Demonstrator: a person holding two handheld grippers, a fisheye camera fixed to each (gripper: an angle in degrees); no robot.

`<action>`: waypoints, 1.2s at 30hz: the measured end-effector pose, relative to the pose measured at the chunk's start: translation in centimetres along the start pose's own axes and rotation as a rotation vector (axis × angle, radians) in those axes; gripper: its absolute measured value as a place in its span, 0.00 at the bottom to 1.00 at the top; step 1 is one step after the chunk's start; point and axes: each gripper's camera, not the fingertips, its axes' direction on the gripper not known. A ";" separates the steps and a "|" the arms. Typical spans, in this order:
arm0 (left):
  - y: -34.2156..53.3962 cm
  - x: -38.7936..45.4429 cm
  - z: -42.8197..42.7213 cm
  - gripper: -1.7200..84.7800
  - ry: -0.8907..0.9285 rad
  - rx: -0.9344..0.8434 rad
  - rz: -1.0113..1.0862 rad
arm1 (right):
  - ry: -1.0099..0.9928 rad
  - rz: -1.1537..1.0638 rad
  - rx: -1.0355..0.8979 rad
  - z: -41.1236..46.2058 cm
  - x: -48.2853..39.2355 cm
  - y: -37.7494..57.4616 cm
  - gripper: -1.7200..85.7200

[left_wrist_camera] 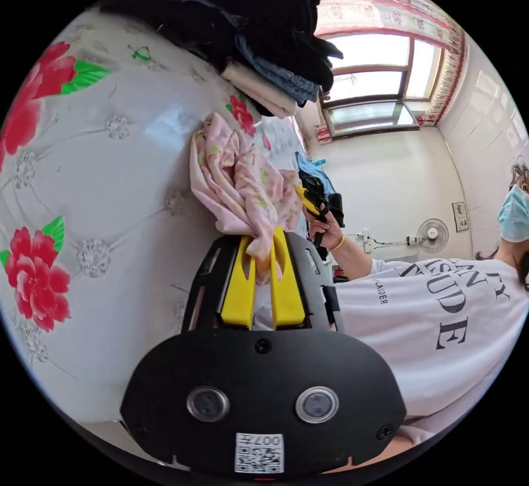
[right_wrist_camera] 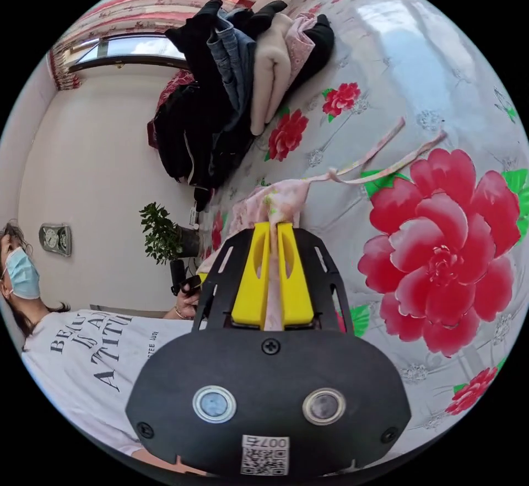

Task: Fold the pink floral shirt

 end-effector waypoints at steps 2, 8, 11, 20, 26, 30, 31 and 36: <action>-1.2 1.2 -1.3 0.05 0.013 0.022 0.050 | -0.044 -0.040 0.007 -0.7 -1.9 -0.7 0.02; -5.4 5.8 -3.9 0.05 0.026 0.095 0.242 | -0.073 -0.201 0.015 -1.8 -9.6 -5.0 0.02; -6.0 6.7 -4.3 0.05 0.014 0.127 0.275 | -0.037 -0.274 0.032 -1.8 -12.7 -6.7 0.02; -0.6 2.0 -6.4 0.05 0.008 0.193 0.028 | -0.036 -0.129 -0.028 2.1 -10.0 -5.4 0.02; 2.6 3.9 -12.4 0.05 -0.071 0.280 0.006 | -0.187 -0.175 -0.199 10.0 -15.5 -6.3 0.02; 6.4 8.1 -20.4 0.05 -0.156 0.488 0.083 | -0.333 -0.339 -0.304 17.2 -26.3 -8.4 0.02; 7.6 9.6 -22.7 0.05 -0.185 0.557 0.110 | -0.387 -0.387 -0.320 19.0 -29.6 -8.8 0.02; 11.1 14.0 -29.4 0.06 -0.322 0.747 0.155 | -0.544 -0.443 -0.341 26.0 -40.0 -10.5 0.02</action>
